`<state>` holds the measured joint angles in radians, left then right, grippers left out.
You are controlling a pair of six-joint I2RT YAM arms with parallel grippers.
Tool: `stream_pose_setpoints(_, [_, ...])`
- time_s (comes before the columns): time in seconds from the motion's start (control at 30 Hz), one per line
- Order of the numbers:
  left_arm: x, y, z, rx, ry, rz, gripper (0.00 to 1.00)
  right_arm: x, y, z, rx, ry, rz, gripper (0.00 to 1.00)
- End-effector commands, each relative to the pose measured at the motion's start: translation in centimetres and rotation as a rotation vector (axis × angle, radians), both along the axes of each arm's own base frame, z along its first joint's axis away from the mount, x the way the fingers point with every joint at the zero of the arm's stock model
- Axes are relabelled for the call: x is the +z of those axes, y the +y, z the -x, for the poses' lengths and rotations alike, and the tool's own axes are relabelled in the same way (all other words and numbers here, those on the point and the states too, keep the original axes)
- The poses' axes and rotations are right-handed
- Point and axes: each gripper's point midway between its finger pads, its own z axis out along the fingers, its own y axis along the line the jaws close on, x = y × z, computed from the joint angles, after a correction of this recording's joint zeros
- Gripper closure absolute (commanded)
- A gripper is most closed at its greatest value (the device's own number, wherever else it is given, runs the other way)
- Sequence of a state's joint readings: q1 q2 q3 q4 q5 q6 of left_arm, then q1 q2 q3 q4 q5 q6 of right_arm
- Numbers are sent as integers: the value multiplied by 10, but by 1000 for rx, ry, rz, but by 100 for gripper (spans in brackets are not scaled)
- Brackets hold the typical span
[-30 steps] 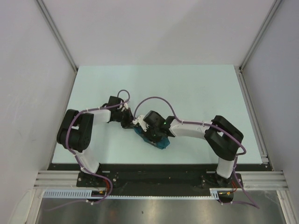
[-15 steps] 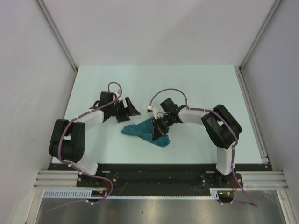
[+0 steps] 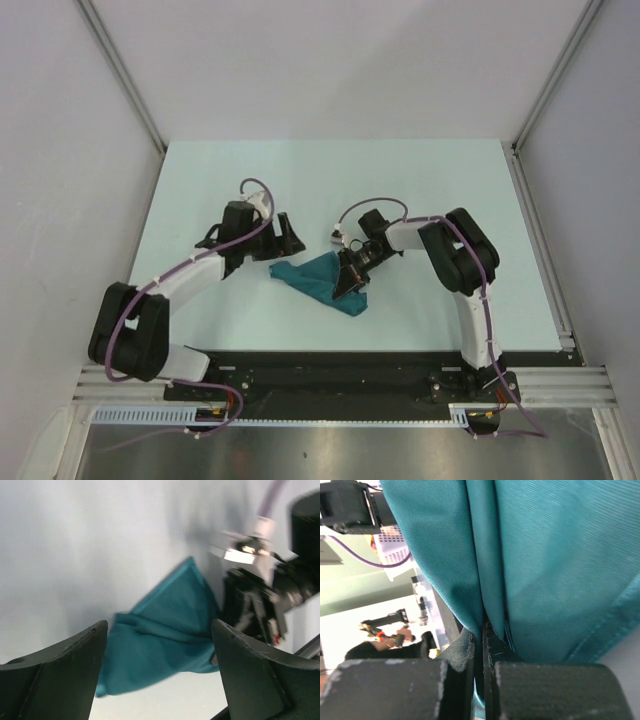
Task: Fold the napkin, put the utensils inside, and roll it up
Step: Roll the napkin with the utensil
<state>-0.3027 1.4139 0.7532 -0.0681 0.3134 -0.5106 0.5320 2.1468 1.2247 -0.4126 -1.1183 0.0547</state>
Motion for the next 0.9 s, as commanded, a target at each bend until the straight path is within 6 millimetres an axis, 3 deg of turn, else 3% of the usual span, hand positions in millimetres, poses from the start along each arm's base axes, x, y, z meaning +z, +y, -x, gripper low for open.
stream_pose_setpoints(0.0, [54,-29,-4,-39,-209,-68,11,-18,-12,-5,-39,66,84,100])
stream_pose_setpoints(0.1, [56,-52,14,-116,-173,28,11,-25,-15,-6,-52,98,104,100])
stream_pose_setpoints(0.23, [34,-84,48,-277,-46,137,12,-27,-14,-9,-52,112,118,100])
stream_pose_setpoints(0.27, [36,-91,49,-302,-65,167,12,-28,-15,-8,-52,116,125,100])
stream_pose_setpoints(0.3, [30,-99,63,-349,-22,203,12,-28,-15,-8,-53,119,130,100])
stream_pose_setpoints(0.4, [17,-109,76,-397,42,251,12,-31,-16,-8,-59,122,150,100])
stream_pose_setpoints(0.57, [16,-118,88,-419,66,268,12,-36,-16,-4,-55,132,179,100])
stream_pose_setpoints(0.73, [-3,-114,97,-403,124,251,12,-41,-15,1,-52,135,210,100])
stream_pose_setpoints(0.87, [12,-113,100,-400,86,248,11,-42,-14,0,-58,128,221,100])
